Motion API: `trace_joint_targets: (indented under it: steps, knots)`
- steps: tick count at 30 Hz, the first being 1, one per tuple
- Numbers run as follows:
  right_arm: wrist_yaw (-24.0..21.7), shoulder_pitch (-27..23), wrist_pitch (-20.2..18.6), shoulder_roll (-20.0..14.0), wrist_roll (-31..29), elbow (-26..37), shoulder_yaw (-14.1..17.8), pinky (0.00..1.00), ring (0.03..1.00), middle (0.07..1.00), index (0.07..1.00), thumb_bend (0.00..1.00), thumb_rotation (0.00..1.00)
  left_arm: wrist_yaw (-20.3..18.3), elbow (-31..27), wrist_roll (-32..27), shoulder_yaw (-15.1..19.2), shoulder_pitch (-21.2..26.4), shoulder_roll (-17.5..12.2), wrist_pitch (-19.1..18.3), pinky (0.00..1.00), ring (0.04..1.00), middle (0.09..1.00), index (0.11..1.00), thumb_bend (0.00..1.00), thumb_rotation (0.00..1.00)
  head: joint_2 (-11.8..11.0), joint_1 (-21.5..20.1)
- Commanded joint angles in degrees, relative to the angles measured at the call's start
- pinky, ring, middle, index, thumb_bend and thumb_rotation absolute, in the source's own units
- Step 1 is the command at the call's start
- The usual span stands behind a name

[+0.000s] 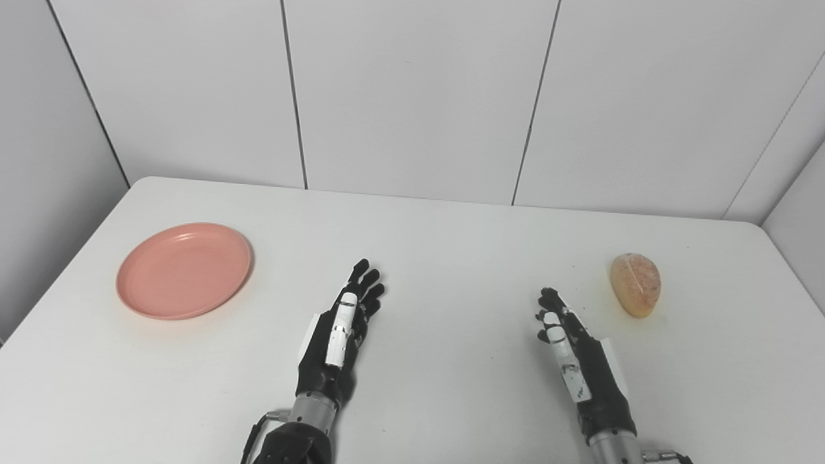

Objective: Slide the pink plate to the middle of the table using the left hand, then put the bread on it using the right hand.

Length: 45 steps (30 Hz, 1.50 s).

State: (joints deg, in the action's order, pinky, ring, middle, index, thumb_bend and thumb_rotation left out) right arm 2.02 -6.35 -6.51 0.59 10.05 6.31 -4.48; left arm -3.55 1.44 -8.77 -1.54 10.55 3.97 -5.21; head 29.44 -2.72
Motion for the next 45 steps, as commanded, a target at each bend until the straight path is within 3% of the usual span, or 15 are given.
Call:
trace_joint_targets:
  steps: [1, 5, 12, 13, 14, 19, 27, 45]
  knots:
    - [0.4, -0.8, 3.1, 0.1, -0.1, 1.5, 0.1, 0.84, 0.889, 0.904, 0.898, 0.32, 1.00, -0.2, 0.5, 0.1, -0.3, -0.7, 0.3, -0.3, 0.97, 0.937, 0.953, 0.936, 0.44, 1.00, -0.6, 1.4]
    - [-0.7, -0.5, 5.0, -1.0, -2.5, 0.6, 0.9, 0.85, 0.898, 0.915, 0.907, 0.32, 1.00, 0.3, 1.5, 0.7, -0.7, -0.7, 1.3, 0.5, 0.96, 0.928, 0.944, 0.928, 0.41, 1.00, -2.3, 5.4]
    - [-3.2, 0.1, 10.0, -3.8, -7.4, -2.2, 2.6, 0.87, 0.925, 0.938, 0.930, 0.32, 1.00, 1.7, 6.1, 3.0, -2.3, -0.3, 4.3, 4.6, 0.98, 0.936, 0.954, 0.940, 0.39, 1.00, -8.0, 15.4]
    - [-3.5, 0.1, 10.8, -4.1, -8.0, -2.8, 2.9, 0.88, 0.930, 0.942, 0.935, 0.31, 1.00, 2.0, 6.7, 3.4, -2.5, -0.2, 4.6, 5.1, 0.97, 0.935, 0.953, 0.940, 0.38, 1.00, -8.0, 15.4]
    - [-4.1, 0.1, 11.6, -4.4, -9.3, -3.5, 3.3, 0.88, 0.931, 0.943, 0.936, 0.30, 1.00, 2.4, 7.8, 4.1, -2.7, 0.0, 5.0, 5.9, 0.97, 0.934, 0.952, 0.940, 0.38, 1.00, -9.5, 18.1]
    - [-6.4, -0.2, 13.6, -5.6, -13.8, -6.2, 4.8, 0.98, 0.983, 0.986, 0.980, 0.23, 1.00, 4.2, 12.7, 6.6, -3.4, 1.4, 6.5, 9.2, 0.95, 0.920, 0.940, 0.934, 0.37, 1.00, -12.2, 22.9]
    - [-6.3, -0.7, 12.7, -5.1, -14.8, -7.1, 5.8, 1.00, 0.986, 0.987, 0.990, 0.20, 1.00, 6.4, 14.6, 9.7, -4.0, 2.2, 7.3, 9.5, 0.92, 0.918, 0.932, 0.927, 0.37, 1.00, -12.5, 23.7]
    - [-7.0, -0.8, 12.3, -4.6, -15.2, -7.1, 5.3, 1.00, 0.989, 0.989, 0.992, 0.20, 1.00, 5.1, 13.1, 8.1, -3.4, 2.3, 6.6, 9.3, 0.94, 0.926, 0.940, 0.932, 0.38, 1.00, -11.8, 24.2]
